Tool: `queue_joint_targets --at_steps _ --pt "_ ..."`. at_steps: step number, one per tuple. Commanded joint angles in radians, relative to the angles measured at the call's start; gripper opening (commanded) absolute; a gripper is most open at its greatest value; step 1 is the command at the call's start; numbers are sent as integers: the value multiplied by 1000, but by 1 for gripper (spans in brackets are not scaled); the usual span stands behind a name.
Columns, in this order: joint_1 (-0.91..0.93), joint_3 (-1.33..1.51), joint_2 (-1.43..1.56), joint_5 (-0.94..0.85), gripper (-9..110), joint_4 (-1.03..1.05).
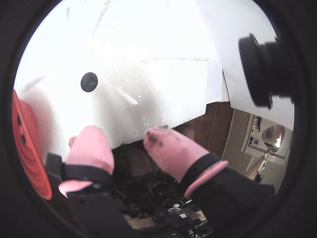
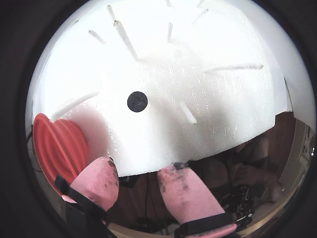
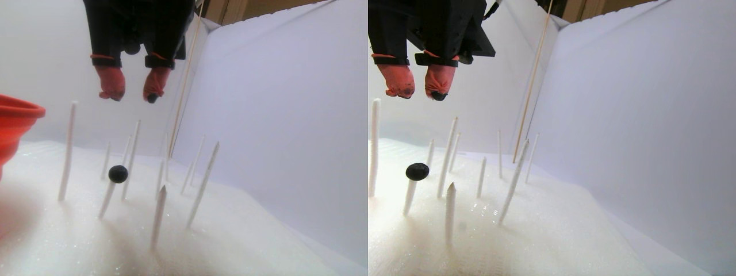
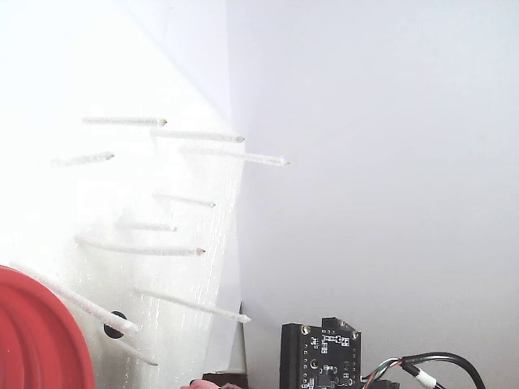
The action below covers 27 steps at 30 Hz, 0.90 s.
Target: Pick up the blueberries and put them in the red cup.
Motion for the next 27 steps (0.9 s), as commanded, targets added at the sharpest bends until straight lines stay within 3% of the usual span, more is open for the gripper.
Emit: queue_joint_targets --at_steps 1,27 --pt "8 -26 -40 -5 15 -46" --pt "-31 -106 -370 3 15 -275"
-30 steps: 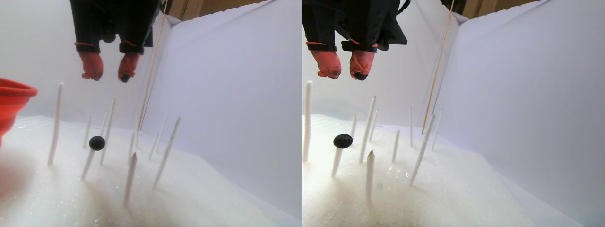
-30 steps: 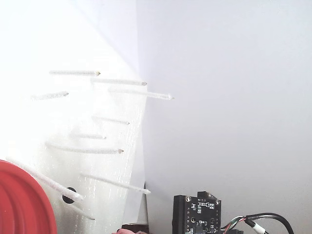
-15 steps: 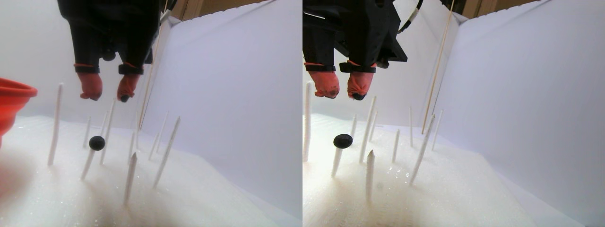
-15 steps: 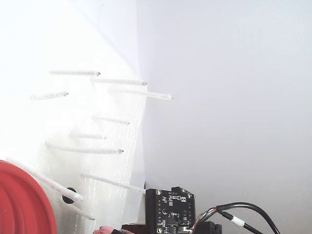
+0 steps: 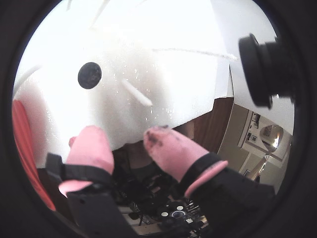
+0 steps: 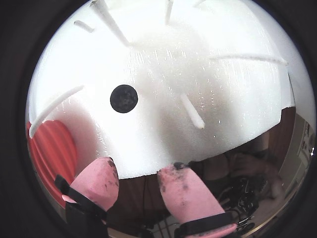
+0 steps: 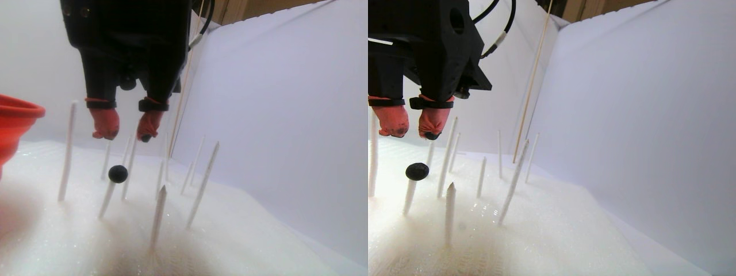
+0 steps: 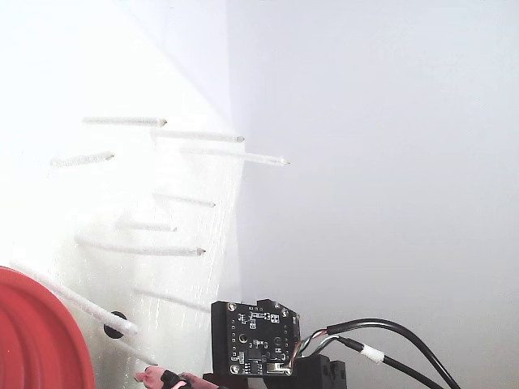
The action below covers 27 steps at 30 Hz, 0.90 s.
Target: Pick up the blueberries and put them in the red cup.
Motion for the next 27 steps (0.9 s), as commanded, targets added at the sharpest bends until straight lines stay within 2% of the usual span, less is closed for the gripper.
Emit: queue_joint_targets --at_steps 1,27 --pt "-8 -94 -28 0 15 -37" --pt "-51 -242 -362 35 16 -218"
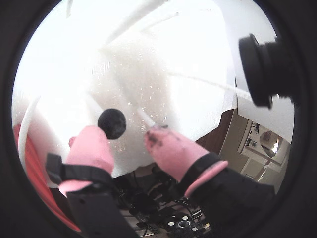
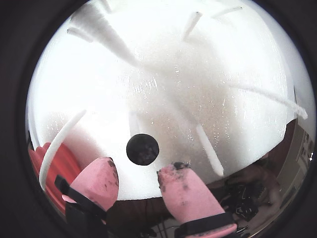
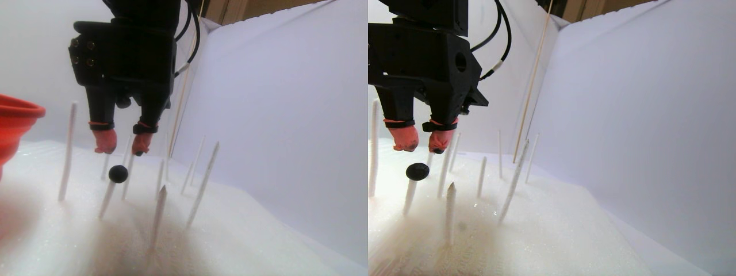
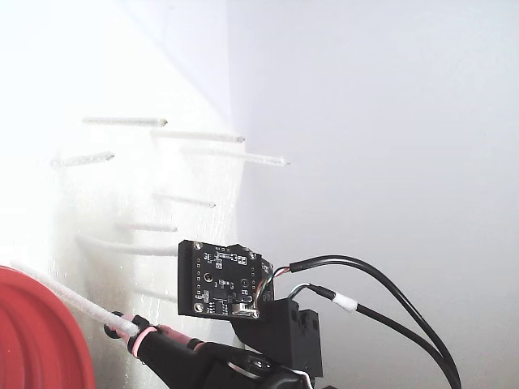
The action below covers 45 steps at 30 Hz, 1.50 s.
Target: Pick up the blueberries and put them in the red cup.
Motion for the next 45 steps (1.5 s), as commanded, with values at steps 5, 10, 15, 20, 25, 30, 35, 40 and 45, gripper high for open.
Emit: queue_joint_targets --at_steps 5,10,15,20,25,30,35,40,45 --pt "2 -67 -35 12 16 -40" --pt "-5 -67 -64 21 16 -61" --pt "-6 -74 -100 29 16 -81" --pt "-8 -75 -130 31 16 -106" --pt "-12 -83 -147 40 17 -114" --pt "-20 -92 -164 52 17 -123" --pt "-26 -87 -184 58 17 -138" --pt "-26 -84 -199 60 18 -152" --pt "-28 -75 -204 58 18 -158"
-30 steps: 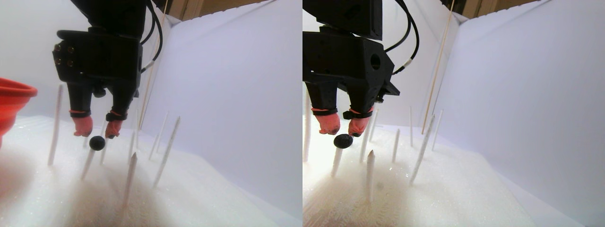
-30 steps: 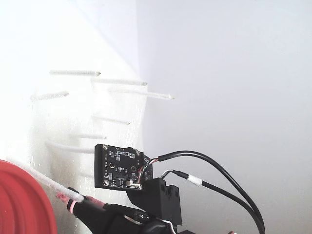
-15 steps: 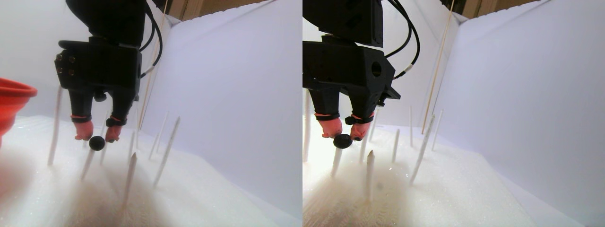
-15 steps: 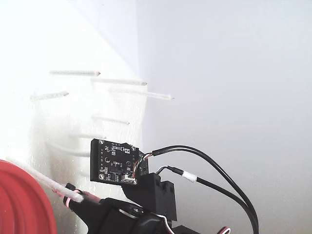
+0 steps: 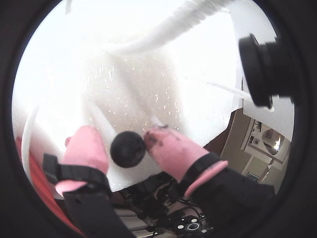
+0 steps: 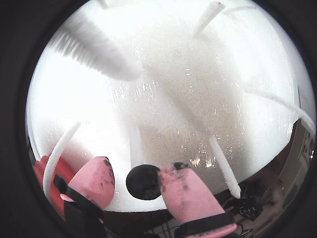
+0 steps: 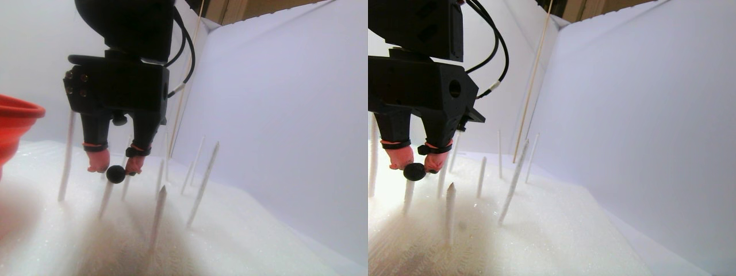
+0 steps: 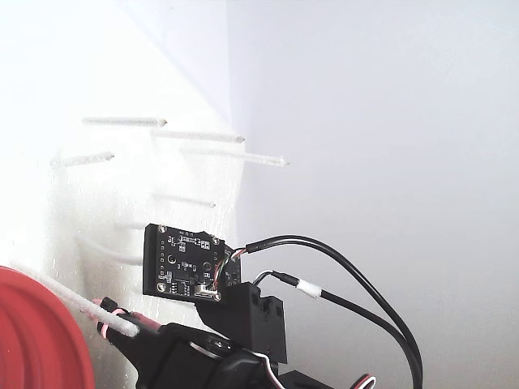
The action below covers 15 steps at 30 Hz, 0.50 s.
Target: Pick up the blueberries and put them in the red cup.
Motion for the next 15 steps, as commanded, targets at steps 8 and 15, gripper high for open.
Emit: queue_joint_targets --at_steps 8,15 --pt "9 -12 9 -17 18 -9" --pt "28 -2 12 -44 18 -9"
